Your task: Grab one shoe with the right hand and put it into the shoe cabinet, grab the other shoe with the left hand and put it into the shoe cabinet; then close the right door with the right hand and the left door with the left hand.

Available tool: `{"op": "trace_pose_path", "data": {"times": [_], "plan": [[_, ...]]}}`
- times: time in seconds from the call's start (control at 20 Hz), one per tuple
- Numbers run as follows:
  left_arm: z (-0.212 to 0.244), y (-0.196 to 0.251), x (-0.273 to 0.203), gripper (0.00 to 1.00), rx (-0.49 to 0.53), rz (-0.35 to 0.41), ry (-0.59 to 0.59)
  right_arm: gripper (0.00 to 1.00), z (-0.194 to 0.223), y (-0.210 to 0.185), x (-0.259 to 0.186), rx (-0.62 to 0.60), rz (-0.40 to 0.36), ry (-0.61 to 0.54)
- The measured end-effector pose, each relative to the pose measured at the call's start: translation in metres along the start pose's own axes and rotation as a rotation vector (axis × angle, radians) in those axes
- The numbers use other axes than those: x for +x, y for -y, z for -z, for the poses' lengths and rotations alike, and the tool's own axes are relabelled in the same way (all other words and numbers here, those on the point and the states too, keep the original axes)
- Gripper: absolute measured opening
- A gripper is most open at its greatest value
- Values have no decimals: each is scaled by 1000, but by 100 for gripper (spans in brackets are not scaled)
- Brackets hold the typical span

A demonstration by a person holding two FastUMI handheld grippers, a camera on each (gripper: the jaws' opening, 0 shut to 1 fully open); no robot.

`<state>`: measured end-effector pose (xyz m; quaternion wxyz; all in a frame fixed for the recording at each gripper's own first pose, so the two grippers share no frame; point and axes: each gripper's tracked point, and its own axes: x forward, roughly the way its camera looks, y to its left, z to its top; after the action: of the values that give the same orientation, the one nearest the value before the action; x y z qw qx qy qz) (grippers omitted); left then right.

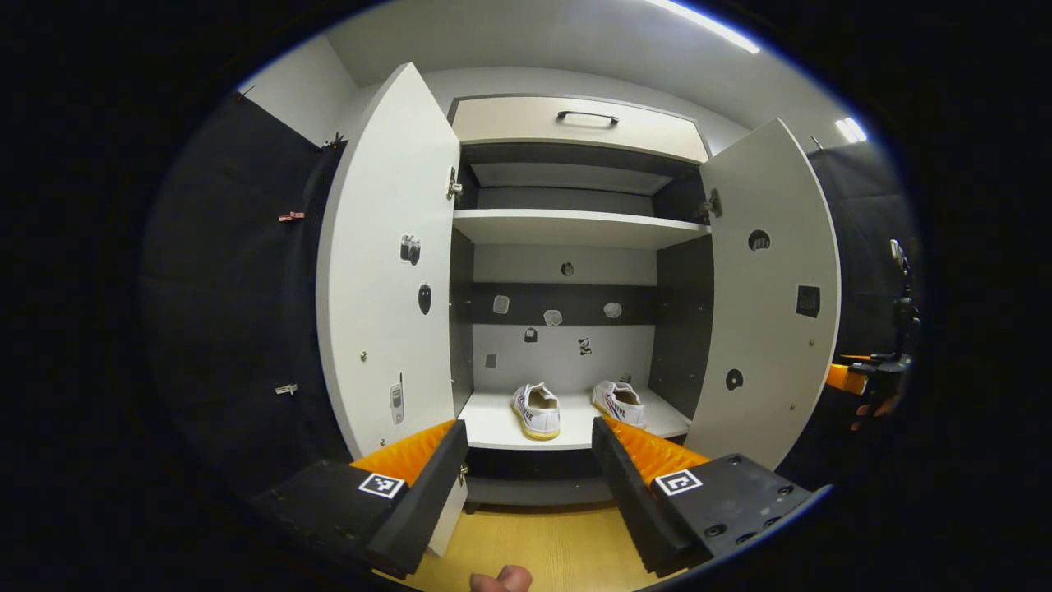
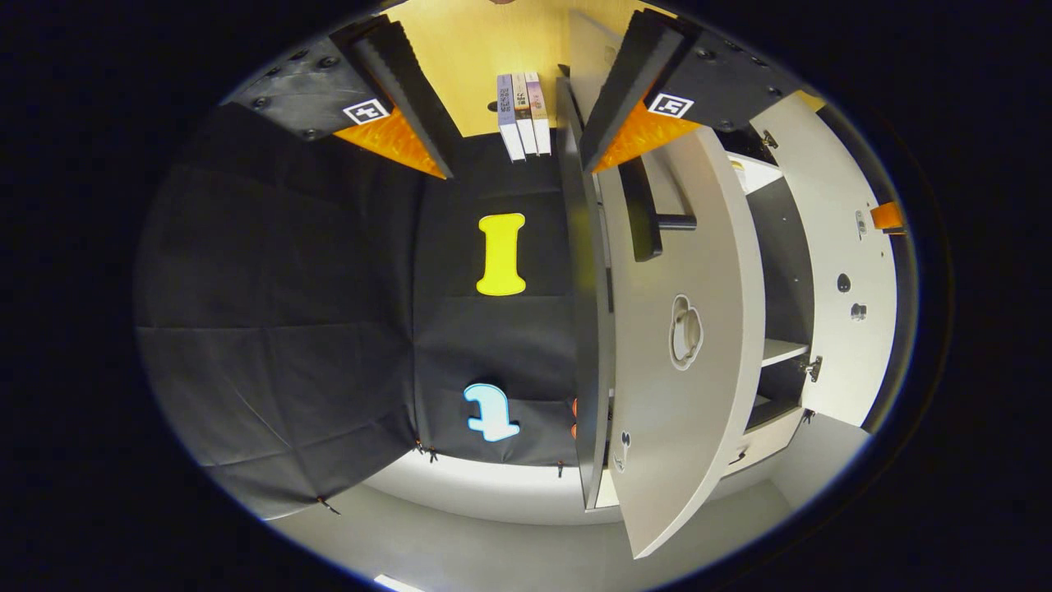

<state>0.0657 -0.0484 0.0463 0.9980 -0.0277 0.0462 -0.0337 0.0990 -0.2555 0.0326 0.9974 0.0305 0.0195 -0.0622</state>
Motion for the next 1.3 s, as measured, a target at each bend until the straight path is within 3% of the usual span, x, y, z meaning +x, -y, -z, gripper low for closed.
{"op": "trace_pose_path", "data": {"times": [0.4, 0.95, 1.3], "plan": [[6, -29, -18, 95, -15, -1, -12, 97, 7, -47, -10, 10, -20, -4], [16, -100, -43, 95, -32, -107, -27, 97, -2, -197, -18, -28, -248, 41], [13, -153, -39, 95, -36, -172, -17, 97, 5, -215, -45, 10, -271, 19]]}}
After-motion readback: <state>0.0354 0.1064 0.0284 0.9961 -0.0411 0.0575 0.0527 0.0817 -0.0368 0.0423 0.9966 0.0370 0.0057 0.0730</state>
